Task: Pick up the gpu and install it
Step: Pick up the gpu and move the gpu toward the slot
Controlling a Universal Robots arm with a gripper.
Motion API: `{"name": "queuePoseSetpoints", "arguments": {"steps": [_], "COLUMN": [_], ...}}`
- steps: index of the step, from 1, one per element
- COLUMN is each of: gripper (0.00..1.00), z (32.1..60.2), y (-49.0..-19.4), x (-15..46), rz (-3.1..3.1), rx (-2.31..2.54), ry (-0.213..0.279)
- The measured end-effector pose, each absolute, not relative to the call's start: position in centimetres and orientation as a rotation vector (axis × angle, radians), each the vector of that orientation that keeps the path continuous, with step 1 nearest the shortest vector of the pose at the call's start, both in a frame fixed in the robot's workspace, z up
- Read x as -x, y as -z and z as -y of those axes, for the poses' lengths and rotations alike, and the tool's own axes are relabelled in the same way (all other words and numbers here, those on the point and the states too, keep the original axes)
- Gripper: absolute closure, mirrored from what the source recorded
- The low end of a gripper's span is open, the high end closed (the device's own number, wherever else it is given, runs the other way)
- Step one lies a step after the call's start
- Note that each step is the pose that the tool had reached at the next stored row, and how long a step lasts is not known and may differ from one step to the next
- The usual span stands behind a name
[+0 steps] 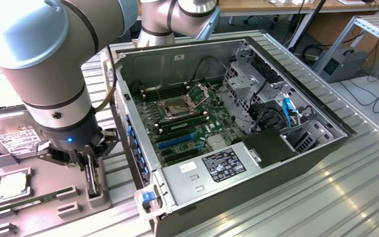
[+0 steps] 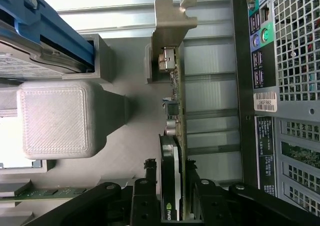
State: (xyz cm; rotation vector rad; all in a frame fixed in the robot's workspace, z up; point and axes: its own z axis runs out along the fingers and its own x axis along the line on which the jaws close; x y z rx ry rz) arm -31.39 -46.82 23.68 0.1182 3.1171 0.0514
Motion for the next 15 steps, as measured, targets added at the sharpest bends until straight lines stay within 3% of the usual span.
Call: {"name": "queuePoseSetpoints", "arguments": {"steps": [1,8,15], "gripper": [0.73,0.73,0.73], "z": [46.8,46.8,46.8], "y": [-23.7,-23.9,-28.9], "x": [31.4,31.4,31.4], "rz": [-3.117,-3.118,-3.118], "rx": [-0.118,-0.089,-0.089], "ry": [-0.051,-0.052,-0.052]}}
